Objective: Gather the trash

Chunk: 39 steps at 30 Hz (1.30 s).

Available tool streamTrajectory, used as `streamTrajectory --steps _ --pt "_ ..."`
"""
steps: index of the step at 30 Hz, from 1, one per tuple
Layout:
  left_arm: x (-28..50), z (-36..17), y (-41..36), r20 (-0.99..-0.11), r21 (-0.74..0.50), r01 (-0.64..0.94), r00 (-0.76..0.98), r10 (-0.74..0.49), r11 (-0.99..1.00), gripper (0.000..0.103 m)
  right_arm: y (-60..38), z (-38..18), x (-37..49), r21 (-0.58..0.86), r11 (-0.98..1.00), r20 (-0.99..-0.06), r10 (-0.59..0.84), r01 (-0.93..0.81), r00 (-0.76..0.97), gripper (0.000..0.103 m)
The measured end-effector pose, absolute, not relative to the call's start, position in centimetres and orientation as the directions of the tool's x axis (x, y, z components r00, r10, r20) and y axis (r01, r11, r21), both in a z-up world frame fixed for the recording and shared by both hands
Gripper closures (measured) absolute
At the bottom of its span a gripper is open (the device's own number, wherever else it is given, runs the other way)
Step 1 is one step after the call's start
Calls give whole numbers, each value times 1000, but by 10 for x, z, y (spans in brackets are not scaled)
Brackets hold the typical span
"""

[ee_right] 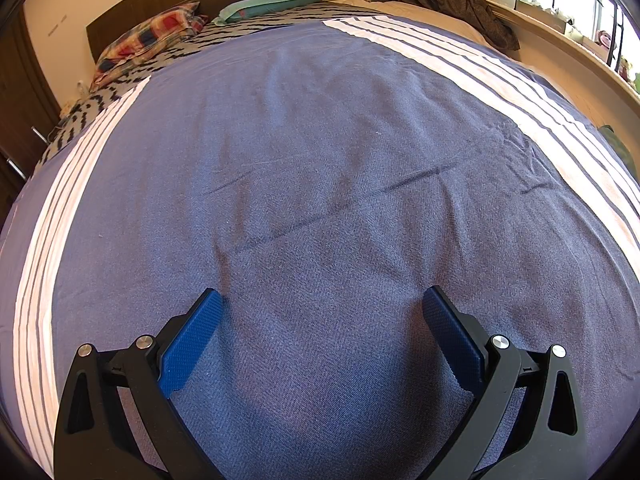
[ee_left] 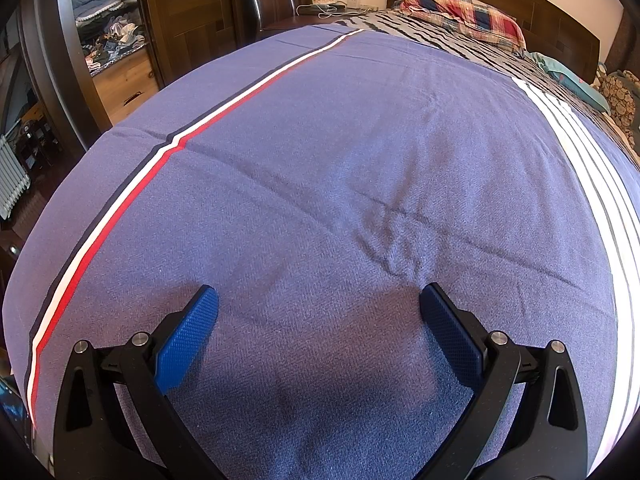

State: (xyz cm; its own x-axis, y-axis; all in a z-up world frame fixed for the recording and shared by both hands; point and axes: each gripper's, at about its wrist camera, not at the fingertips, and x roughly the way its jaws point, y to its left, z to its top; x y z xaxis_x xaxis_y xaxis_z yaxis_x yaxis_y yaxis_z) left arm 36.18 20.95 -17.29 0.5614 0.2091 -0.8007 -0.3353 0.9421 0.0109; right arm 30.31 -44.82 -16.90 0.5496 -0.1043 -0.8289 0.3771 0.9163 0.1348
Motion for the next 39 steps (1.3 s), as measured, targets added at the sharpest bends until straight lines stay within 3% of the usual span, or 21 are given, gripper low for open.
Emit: streamTrajectory --steps 39 --pt "362 -174 206 -798 9 -336 565 209 942 6 -448 -169 303 134 916 -829 -105 377 550 2"
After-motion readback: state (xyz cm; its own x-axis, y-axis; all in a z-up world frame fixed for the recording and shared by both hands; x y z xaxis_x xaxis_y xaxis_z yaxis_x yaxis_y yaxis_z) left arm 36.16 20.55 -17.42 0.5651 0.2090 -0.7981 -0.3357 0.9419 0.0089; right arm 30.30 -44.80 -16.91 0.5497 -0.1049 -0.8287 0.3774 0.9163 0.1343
